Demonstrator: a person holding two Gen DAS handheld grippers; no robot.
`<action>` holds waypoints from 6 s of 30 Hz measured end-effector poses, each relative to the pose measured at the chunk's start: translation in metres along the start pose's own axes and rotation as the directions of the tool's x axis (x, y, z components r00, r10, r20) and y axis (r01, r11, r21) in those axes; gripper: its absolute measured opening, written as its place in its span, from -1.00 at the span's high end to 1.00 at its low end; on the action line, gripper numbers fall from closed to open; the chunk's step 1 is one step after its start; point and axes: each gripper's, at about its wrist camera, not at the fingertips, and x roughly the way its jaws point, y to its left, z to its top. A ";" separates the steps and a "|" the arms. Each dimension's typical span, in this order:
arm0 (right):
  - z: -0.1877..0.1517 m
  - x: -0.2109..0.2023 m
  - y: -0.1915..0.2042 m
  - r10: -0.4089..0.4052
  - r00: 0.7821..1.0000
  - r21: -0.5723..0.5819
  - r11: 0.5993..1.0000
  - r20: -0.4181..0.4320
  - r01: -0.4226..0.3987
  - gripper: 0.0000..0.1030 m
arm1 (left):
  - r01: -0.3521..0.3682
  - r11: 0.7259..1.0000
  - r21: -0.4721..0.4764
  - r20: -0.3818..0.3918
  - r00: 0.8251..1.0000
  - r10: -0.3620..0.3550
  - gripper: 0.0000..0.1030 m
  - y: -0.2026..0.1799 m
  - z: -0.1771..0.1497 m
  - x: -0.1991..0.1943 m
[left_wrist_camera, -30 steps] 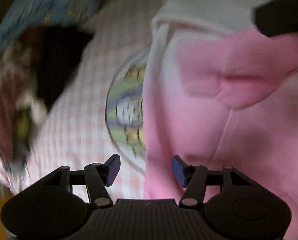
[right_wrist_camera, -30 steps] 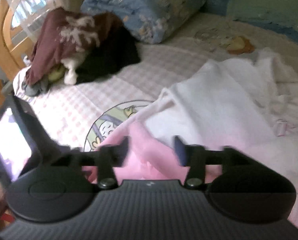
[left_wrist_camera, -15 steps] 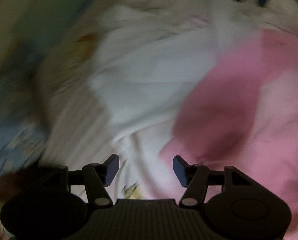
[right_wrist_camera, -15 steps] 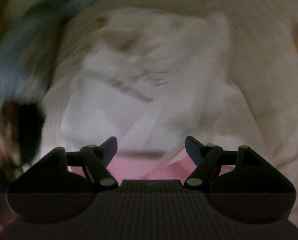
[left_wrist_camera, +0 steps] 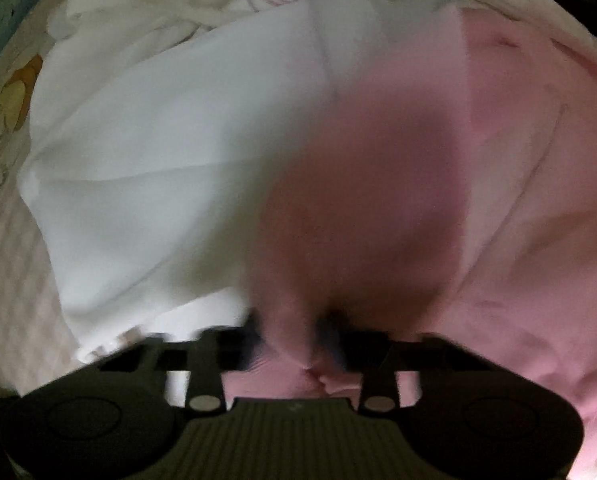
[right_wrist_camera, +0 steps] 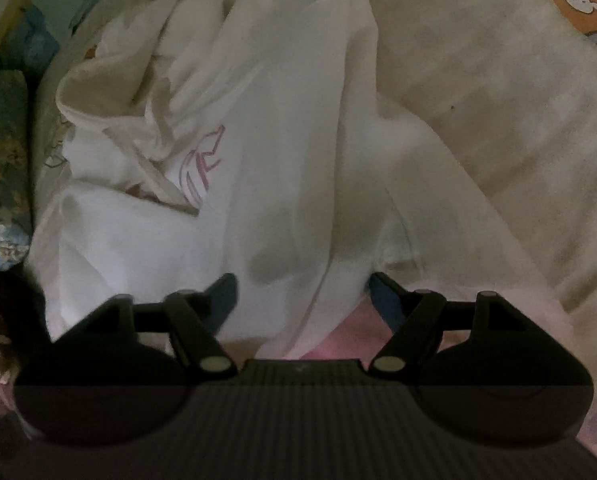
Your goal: Fold clothes
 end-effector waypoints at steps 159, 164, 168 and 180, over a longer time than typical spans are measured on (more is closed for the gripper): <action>0.255 0.146 0.148 -0.072 0.992 -0.340 0.935 0.106 0.105 -0.20 | -0.155 0.697 -0.700 -0.196 0.980 0.022 -0.04 0.021 -0.066 0.030; 0.229 0.075 0.159 0.101 0.966 -0.416 0.909 0.238 0.007 0.51 | -0.141 0.686 -0.714 -0.197 0.980 -0.003 -0.07 0.026 -0.062 0.034; 0.154 -0.021 0.155 0.265 0.882 -0.578 0.816 0.390 0.011 0.63 | -0.141 0.688 -0.712 -0.201 0.980 -0.007 -0.07 0.028 -0.058 0.036; -0.101 -0.053 0.041 -0.088 0.986 -0.896 0.412 0.144 0.168 0.01 | -0.113 0.646 -0.755 -0.191 0.980 -0.052 0.03 0.040 -0.052 0.032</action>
